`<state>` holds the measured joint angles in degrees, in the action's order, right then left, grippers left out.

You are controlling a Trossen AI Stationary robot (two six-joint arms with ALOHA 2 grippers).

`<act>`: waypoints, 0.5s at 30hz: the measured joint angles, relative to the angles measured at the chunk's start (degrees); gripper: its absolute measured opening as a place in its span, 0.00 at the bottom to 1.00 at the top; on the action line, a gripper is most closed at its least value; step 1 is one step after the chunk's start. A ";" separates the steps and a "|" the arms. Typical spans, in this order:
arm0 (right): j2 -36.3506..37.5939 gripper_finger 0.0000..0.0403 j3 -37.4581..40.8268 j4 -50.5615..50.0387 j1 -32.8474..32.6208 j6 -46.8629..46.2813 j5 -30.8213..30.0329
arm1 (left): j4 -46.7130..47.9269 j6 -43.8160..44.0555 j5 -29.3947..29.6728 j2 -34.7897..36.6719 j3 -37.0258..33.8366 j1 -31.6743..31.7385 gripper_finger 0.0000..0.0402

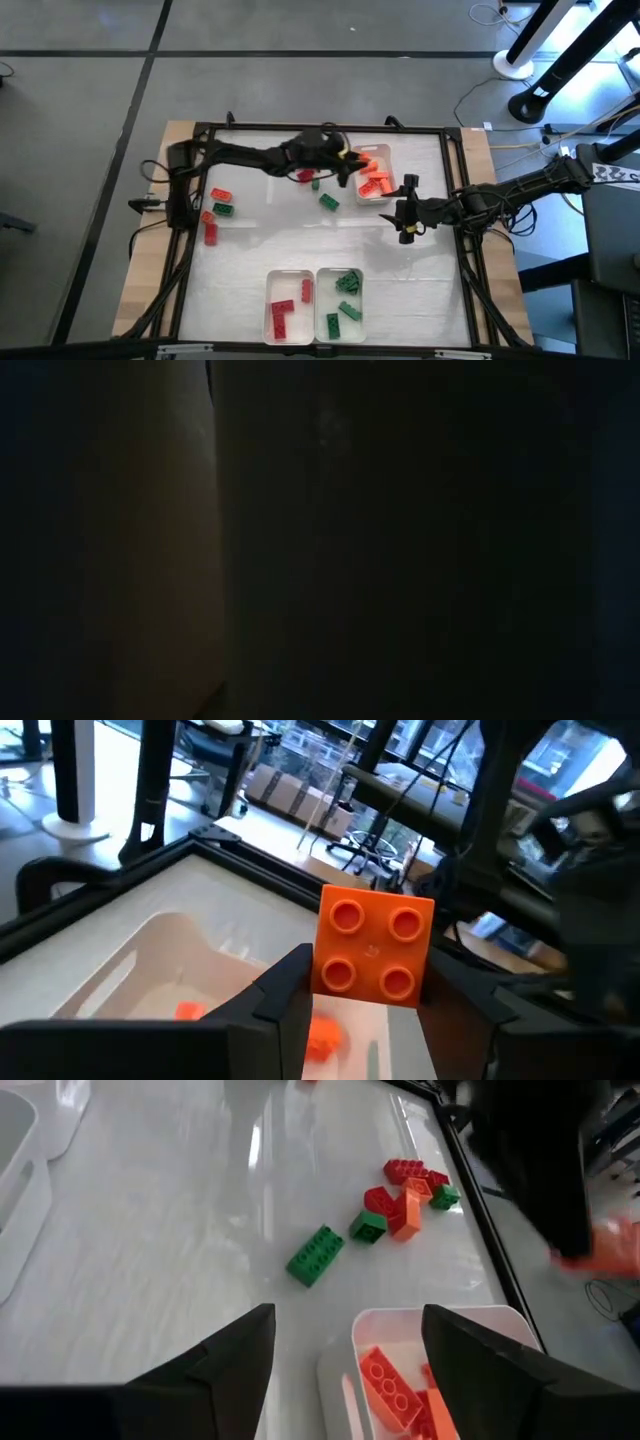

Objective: Sort blocks
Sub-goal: Put the orange game piece into the top right white bin

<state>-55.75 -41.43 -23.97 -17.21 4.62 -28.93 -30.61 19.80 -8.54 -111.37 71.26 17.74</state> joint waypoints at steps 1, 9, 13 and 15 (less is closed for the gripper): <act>0.00 0.63 0.00 0.02 0.00 -0.09 0.00 | 0.06 -0.96 -0.06 -1.55 1.58 0.01 0.35; 0.00 0.63 0.00 0.00 0.00 -0.16 0.00 | 1.36 -4.08 0.18 -6.62 6.91 -0.07 0.39; 0.00 0.63 0.00 0.20 0.00 -0.28 0.00 | 6.08 -5.43 1.08 -6.62 7.54 -0.11 0.48; 0.00 0.63 0.00 0.29 0.00 -0.29 0.00 | 7.13 -5.45 1.14 -6.60 7.67 -0.11 0.52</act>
<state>-55.75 -41.43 -23.68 -17.21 4.34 -28.93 -23.48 14.35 -7.40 -117.97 78.92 17.63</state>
